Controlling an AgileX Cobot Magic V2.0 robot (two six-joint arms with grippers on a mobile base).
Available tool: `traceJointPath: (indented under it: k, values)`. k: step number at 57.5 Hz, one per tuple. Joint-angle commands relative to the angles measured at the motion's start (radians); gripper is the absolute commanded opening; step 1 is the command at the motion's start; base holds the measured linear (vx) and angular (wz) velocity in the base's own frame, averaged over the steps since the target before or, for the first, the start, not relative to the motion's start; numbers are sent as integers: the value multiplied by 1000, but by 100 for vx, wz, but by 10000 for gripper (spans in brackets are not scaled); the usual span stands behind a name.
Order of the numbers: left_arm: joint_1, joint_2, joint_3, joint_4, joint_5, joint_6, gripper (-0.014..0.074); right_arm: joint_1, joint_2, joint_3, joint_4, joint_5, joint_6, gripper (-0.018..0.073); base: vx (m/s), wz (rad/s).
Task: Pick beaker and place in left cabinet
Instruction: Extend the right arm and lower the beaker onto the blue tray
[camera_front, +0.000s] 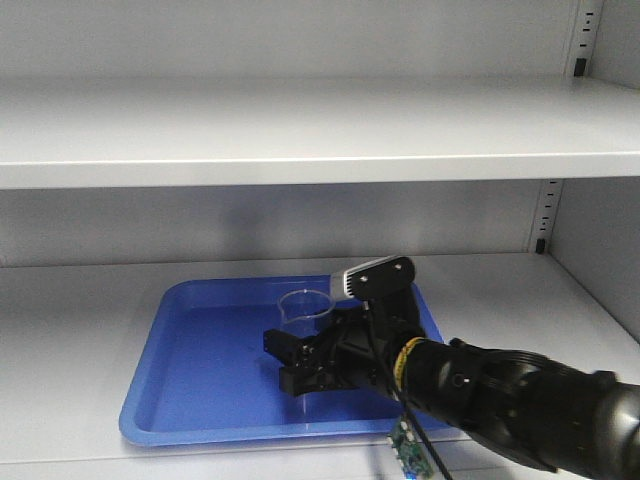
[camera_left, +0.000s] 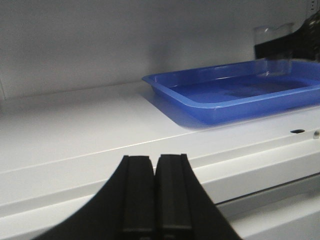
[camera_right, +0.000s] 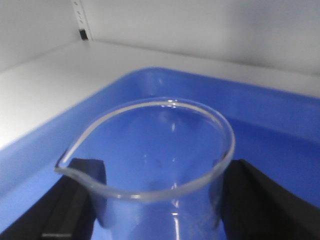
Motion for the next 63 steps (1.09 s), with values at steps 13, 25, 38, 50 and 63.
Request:
traceJointPath:
  k: [13,25,38,50,63]
  values:
    - [-4,-19,16,-8,-84,-3,1,-2,65,-100,65,-135,-15,3,0,0]
    - [-4,-19,16,-8,-84,-3,1,-2,68,-100,106,-169,-80,85,0,0]
    - [-4,-19,16,-8,-84,-3,1,-2,68,-100,105,-176,-108,308,0,0]
    - [-4,-19,16,-8,-84,-3,1,-2,68,-100,105,-164,-108,536,0,0]
    - [-4,-19,16,-8,-84,-3,1,-2,65,-100,105,-154,-108,609,0,0]
